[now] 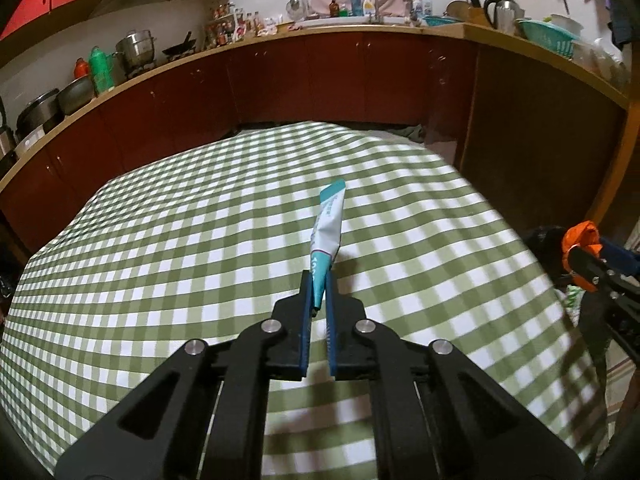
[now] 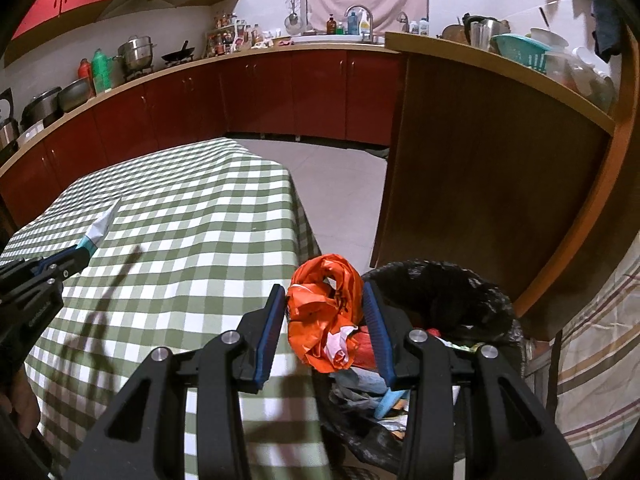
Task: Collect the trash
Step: 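Carry the orange wrapper and toothpaste tube over the bin and release both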
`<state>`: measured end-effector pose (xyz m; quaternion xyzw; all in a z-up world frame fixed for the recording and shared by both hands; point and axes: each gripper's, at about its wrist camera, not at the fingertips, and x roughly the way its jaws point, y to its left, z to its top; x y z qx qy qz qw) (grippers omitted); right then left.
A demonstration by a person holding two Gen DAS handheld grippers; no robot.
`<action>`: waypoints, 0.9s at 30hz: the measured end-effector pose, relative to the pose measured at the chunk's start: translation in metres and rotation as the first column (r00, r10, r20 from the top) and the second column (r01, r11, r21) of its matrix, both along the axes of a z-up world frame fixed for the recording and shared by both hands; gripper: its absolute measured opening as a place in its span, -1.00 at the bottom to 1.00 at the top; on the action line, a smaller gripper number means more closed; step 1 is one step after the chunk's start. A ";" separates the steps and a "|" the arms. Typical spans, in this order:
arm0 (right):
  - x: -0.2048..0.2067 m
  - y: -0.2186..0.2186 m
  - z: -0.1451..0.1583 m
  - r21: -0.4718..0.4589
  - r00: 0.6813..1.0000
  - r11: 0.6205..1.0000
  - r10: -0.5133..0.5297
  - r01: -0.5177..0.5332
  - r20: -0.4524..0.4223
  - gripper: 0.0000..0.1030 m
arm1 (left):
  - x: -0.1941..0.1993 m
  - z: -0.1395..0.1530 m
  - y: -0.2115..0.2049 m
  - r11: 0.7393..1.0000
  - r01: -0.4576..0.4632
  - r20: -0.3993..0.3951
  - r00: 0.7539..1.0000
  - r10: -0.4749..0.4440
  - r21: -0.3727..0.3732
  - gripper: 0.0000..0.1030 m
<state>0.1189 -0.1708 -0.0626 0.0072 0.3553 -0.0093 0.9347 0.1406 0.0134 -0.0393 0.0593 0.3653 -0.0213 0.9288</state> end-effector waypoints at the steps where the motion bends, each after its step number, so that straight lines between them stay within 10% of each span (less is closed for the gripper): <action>1: -0.003 -0.003 0.001 -0.002 1.000 1.000 -0.005 0.005 0.004 -0.21 | -0.002 0.002 -0.004 1.000 0.007 0.004 1.000 -0.007 -0.003 -0.88; 27: -0.062 -0.099 0.018 0.001 0.976 0.978 -0.209 0.209 0.069 -0.21 | -0.033 0.007 -0.132 0.975 0.223 0.051 0.974 -0.222 -0.019 -0.88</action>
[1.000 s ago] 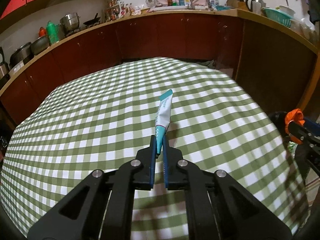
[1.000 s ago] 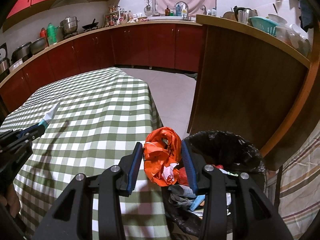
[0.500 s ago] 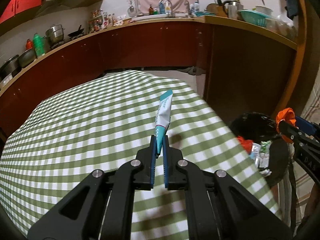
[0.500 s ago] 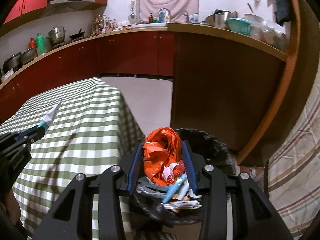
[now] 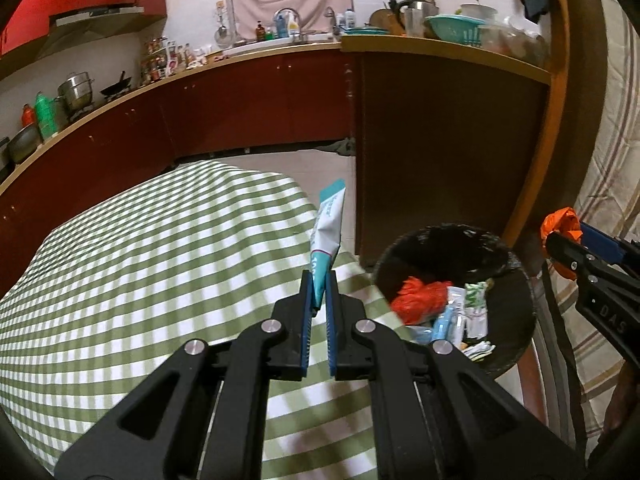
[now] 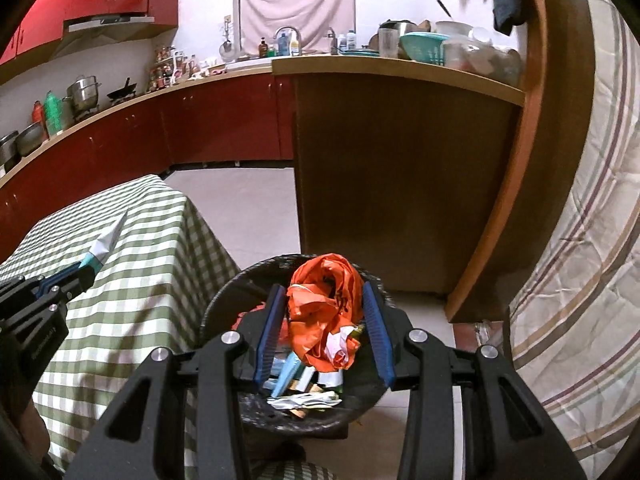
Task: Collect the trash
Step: 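Carry the orange wrapper and toothpaste tube over the bin and release both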
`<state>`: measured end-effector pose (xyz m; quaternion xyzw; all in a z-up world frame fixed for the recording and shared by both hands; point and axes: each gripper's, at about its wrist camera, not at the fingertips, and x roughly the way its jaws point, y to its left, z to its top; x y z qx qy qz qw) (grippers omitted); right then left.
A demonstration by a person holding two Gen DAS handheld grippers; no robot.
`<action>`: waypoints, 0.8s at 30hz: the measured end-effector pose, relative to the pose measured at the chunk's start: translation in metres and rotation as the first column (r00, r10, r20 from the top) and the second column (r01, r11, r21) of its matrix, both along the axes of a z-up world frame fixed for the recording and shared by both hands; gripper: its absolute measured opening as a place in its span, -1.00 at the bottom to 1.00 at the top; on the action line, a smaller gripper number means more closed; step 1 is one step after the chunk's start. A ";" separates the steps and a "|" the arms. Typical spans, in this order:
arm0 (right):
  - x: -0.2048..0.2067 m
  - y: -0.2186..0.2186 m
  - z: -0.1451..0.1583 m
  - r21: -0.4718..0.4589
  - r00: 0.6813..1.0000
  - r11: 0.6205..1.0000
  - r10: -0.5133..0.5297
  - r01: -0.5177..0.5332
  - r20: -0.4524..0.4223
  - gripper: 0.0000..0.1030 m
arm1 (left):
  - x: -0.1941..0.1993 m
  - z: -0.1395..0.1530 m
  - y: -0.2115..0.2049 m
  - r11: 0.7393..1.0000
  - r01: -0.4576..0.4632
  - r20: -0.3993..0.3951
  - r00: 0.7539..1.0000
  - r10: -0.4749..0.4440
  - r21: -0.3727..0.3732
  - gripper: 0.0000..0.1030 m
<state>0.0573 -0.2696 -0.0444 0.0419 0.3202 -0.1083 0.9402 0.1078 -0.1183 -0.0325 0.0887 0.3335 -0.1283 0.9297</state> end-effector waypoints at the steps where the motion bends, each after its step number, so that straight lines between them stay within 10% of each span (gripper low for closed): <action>1: -0.001 -0.002 0.000 0.001 1.000 1.000 -0.004 0.004 0.000 -0.21 | 0.000 -0.001 -0.003 1.000 0.006 -0.001 1.000 -0.006 0.001 -0.88; 24: 0.009 -0.015 -0.008 0.010 1.000 1.000 -0.007 0.007 0.004 -0.21 | 0.012 -0.018 -0.047 0.998 0.061 -0.018 0.998 -0.061 0.009 -0.87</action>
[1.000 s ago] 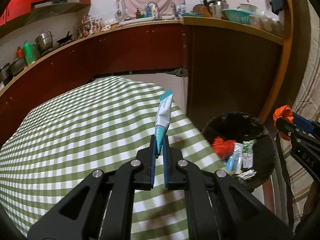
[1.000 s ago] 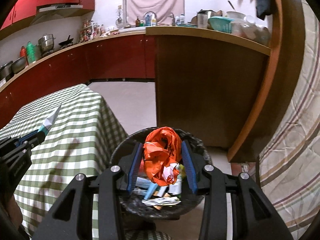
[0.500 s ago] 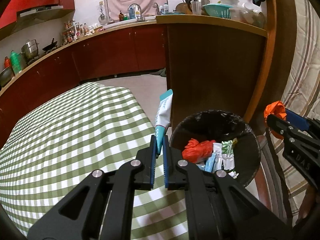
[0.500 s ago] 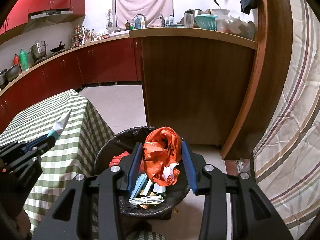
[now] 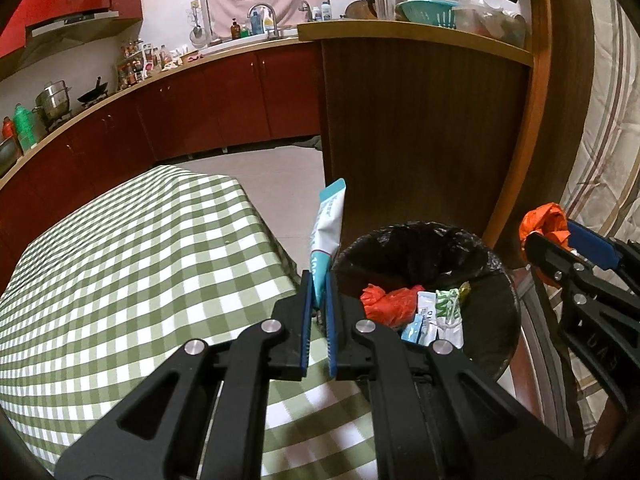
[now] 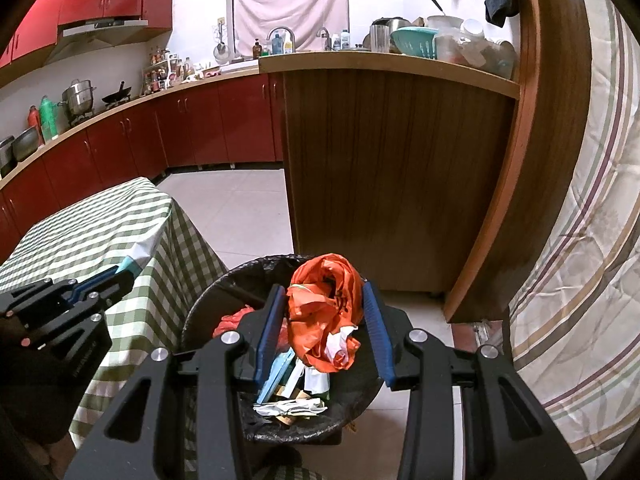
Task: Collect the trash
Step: 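Carry the orange wrapper and toothpaste tube over the bin and release both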
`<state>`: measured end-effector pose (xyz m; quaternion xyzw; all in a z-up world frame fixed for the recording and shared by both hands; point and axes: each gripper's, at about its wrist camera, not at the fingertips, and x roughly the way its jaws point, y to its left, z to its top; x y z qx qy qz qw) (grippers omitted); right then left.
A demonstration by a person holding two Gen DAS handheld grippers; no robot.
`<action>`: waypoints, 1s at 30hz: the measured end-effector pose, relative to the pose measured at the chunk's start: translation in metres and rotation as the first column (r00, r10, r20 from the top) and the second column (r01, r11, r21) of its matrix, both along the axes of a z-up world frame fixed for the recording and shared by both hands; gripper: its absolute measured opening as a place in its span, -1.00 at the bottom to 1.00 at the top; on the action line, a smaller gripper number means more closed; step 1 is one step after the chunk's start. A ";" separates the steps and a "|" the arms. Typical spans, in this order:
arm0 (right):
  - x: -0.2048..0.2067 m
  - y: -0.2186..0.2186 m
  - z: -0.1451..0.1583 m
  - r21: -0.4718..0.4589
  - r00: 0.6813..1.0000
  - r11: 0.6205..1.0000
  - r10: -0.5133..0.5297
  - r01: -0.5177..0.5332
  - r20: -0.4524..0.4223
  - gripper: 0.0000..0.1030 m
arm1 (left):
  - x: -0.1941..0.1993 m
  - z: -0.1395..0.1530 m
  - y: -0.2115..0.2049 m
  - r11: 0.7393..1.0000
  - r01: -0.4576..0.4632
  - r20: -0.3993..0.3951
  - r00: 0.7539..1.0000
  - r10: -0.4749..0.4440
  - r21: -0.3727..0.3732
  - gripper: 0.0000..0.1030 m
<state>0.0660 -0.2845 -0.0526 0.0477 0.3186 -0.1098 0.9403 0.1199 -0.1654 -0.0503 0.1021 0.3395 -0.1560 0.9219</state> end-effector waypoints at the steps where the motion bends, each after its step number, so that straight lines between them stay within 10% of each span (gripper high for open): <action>1: 0.001 0.000 -0.001 0.002 1.000 1.000 0.000 0.000 -0.001 -0.21 | 0.000 0.000 -0.001 1.000 0.002 0.001 1.000 -0.002 0.002 -0.87; 18: 0.017 -0.011 -0.017 0.027 1.000 1.000 0.006 -0.005 -0.023 -0.18 | 0.021 -0.010 -0.017 0.999 0.038 -0.054 0.998 -0.037 0.018 -0.77; 22: 0.019 -0.014 -0.018 0.028 1.000 1.000 0.002 -0.001 -0.019 -0.01 | 0.023 -0.011 -0.018 0.999 0.033 -0.059 0.998 -0.032 0.018 -0.23; 30: 0.016 -0.019 -0.016 0.036 1.000 0.999 -0.011 0.011 -0.010 -0.01 | 0.023 -0.008 -0.014 1.000 0.022 -0.051 0.998 -0.021 0.006 -0.14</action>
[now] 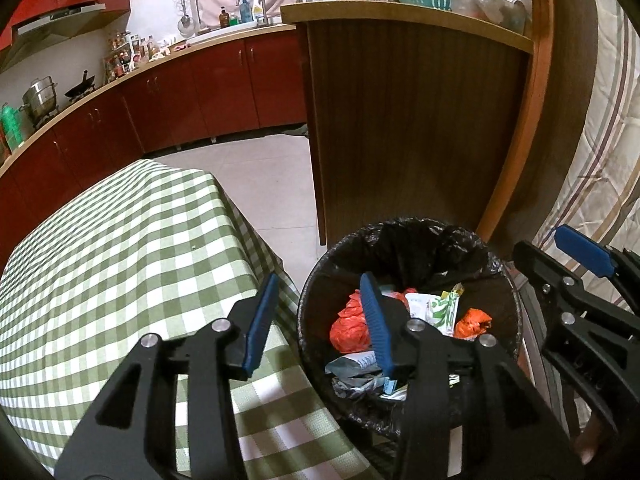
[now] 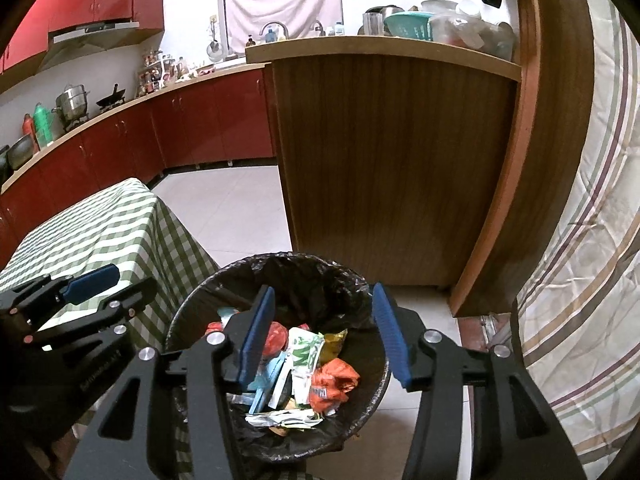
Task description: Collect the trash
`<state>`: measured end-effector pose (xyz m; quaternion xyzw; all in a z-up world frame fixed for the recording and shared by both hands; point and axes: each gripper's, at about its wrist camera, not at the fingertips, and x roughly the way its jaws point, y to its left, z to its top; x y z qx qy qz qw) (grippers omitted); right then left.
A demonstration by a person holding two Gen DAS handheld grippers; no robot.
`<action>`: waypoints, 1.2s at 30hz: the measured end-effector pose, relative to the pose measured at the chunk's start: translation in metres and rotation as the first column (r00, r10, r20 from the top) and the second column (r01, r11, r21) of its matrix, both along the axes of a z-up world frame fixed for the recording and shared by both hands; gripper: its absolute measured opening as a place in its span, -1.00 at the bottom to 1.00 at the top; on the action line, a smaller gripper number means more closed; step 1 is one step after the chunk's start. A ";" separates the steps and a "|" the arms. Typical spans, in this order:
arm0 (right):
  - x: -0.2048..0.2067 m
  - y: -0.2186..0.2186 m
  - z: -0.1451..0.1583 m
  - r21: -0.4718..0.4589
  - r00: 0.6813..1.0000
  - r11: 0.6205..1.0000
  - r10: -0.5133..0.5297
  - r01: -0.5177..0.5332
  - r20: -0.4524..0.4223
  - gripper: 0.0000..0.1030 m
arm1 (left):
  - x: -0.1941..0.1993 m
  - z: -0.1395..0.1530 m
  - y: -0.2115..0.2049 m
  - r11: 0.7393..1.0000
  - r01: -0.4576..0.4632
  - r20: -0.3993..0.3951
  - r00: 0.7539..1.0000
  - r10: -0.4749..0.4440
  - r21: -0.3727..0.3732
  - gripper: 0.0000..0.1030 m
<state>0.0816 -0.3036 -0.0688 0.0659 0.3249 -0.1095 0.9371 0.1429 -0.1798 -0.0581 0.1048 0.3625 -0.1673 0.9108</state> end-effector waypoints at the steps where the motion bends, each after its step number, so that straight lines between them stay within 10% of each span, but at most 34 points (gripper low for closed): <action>1: -0.001 -0.001 0.000 -0.001 1.000 1.000 -0.002 0.002 0.001 -0.01 | -0.001 0.000 0.001 1.000 -0.001 0.002 1.000 0.001 -0.001 -0.11; 36: -0.046 0.033 0.040 -0.076 0.998 0.997 -0.024 0.028 0.055 0.47 | -0.046 0.041 0.060 0.995 -0.078 0.101 0.991 0.084 -0.054 0.68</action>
